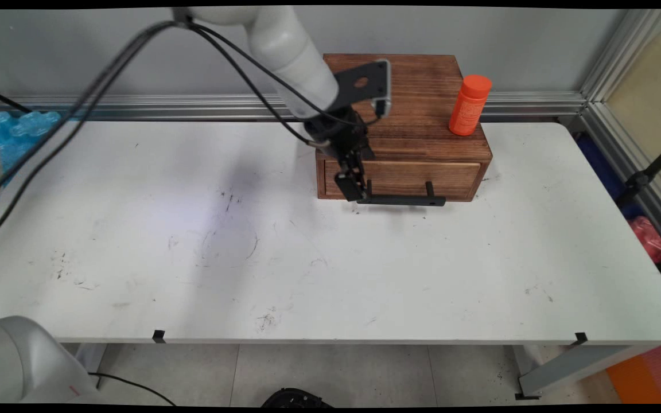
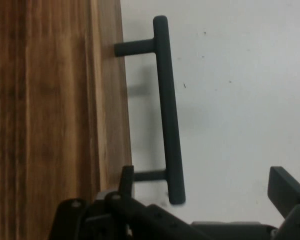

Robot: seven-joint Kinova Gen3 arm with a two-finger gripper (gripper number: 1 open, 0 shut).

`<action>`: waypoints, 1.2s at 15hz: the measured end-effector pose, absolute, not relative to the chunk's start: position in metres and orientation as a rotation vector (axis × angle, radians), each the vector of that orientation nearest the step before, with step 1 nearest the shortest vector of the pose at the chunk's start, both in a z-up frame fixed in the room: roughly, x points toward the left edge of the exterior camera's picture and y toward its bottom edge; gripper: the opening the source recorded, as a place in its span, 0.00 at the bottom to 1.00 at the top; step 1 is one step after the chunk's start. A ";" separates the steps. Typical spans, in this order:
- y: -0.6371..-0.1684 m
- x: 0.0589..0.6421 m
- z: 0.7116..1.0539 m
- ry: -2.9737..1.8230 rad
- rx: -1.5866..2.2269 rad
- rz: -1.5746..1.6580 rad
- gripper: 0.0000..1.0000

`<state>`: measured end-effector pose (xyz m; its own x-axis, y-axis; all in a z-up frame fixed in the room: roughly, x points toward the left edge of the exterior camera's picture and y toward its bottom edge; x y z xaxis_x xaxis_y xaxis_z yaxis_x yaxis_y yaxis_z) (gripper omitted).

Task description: Open the drawer

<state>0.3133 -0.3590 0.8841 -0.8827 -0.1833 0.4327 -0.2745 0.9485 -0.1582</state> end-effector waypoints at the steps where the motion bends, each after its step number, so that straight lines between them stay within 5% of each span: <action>1: -0.363 0.307 0.878 -2.681 0.324 0.300 1.00; 18: -0.397 0.244 0.793 -2.703 0.303 0.250 1.00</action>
